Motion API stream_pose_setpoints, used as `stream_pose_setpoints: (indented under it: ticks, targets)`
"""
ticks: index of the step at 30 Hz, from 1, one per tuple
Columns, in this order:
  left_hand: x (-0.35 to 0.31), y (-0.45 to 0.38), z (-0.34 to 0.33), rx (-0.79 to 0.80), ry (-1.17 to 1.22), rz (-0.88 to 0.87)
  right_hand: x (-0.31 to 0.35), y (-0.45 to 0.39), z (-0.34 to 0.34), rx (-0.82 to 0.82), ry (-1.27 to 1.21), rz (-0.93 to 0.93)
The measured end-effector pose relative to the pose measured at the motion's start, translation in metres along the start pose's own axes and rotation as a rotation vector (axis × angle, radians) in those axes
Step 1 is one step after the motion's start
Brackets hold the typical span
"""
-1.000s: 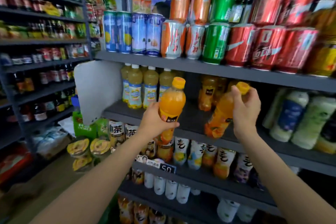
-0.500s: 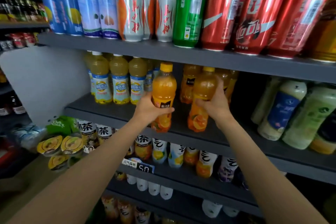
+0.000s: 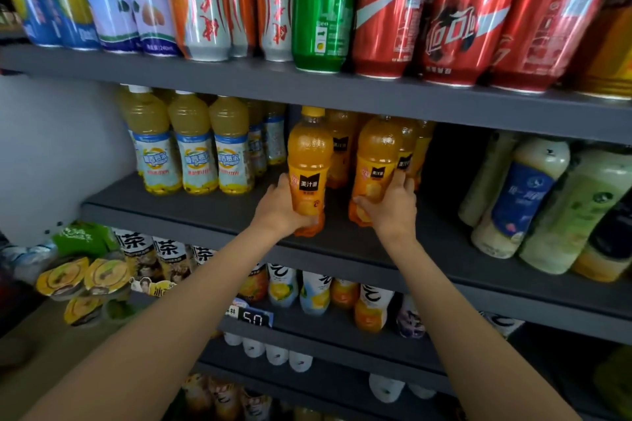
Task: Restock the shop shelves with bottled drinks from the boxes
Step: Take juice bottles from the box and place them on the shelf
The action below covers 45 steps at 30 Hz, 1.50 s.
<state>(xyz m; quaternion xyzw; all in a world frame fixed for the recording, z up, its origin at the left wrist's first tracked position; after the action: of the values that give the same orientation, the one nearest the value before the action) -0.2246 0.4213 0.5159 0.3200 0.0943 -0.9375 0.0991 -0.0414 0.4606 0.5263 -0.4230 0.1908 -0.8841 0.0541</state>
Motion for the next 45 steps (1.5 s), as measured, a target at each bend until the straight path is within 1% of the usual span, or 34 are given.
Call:
stream_pose_setpoints:
  ticks: [5, 9, 13, 16, 18, 19, 20, 22, 24, 26, 28, 30, 32, 33, 35, 36, 38, 39, 41, 43, 45]
  targets:
    - [-0.012, 0.000, -0.008, -0.087, -0.022, -0.020, -0.001, -0.008, -0.010, -0.034, -0.007, 0.021]
    - [-0.021, -0.007, -0.018, -0.136, -0.010, -0.022, -0.002, -0.020, -0.015, 0.006, -0.005, -0.024]
    - [-0.029, -0.021, -0.027, -0.158, 0.023, -0.007, -0.007, -0.014, -0.012, 0.017, -0.040, -0.003]
    - [-0.032, -0.032, -0.034, -0.164, 0.083, -0.007, -0.006, 0.001, 0.000, -0.036, -0.080, 0.125]
    - [-0.027, -0.036, -0.036, -0.140, 0.200, 0.015, 0.000, 0.011, 0.008, -0.102, -0.092, 0.219]
    - [-0.022, -0.034, -0.034, -0.152, 0.273, 0.024, 0.007, 0.017, 0.009, -0.133, -0.106, 0.269]
    - [-0.015, -0.027, -0.029, -0.201, 0.336, 0.022, 0.016, 0.025, 0.009, -0.153, -0.130, 0.313]
    - [0.006, 0.003, -0.013, -0.403, 0.383, -0.023, 0.037, 0.046, -0.001, -0.148, -0.201, 0.399]
    - [0.037, 0.051, 0.001, -0.598, 0.343, -0.064, 0.059, 0.076, -0.026, -0.043, -0.274, 0.457]
    - [0.086, 0.106, 0.008, -0.676, 0.285, 0.014, 0.078, 0.117, -0.067, 0.146, -0.302, 0.499]
    - [0.152, 0.162, 0.005, -0.695, 0.225, 0.188, 0.088, 0.168, -0.112, 0.366, -0.245, 0.529]
    - [0.230, 0.230, -0.003, -0.700, 0.163, 0.409, 0.086, 0.232, -0.164, 0.652, -0.147, 0.494]
    - [0.304, 0.301, -0.020, -0.665, 0.106, 0.651, 0.066, 0.295, -0.210, 0.910, -0.040, 0.408]
    - [0.338, 0.341, -0.028, -0.622, 0.098, 0.800, 0.052, 0.328, -0.233, 1.022, -0.001, 0.355]
    - [0.396, 0.418, -0.047, -0.493, 0.117, 1.086, 0.021, 0.392, -0.271, 1.194, 0.079, 0.235]
    - [0.419, 0.452, -0.054, -0.429, 0.134, 1.194, 0.006, 0.422, -0.289, 1.269, 0.138, 0.191]
    - [0.453, 0.508, -0.066, -0.302, 0.152, 1.330, -0.024, 0.473, -0.320, 1.402, 0.251, 0.140]
    - [0.467, 0.525, -0.069, -0.253, 0.154, 1.358, -0.038, 0.493, -0.336, 1.447, 0.294, 0.130]
    - [0.492, 0.544, -0.081, -0.172, 0.150, 1.356, -0.064, 0.528, -0.364, 1.518, 0.356, 0.100]
    - [0.515, 0.544, -0.099, -0.085, 0.155, 1.299, -0.091, 0.558, -0.395, 1.591, 0.369, 0.057]
    - [0.537, 0.536, -0.125, -0.015, 0.143, 1.185, -0.118, 0.587, -0.430, 1.654, 0.391, 0.053]
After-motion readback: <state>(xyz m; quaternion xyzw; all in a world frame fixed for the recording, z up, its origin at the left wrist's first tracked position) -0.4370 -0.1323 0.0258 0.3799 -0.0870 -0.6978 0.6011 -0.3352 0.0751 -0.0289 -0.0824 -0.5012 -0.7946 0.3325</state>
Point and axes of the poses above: each hand's wrist, its own y-axis away from the middle knuckle, its own z-axis out of the back of the hand, x = y × z, the point moved 3 cm from there along -y, towards the middle knuckle, and after that the axes turned 6 degrees about -y, right-handed, at the moved point
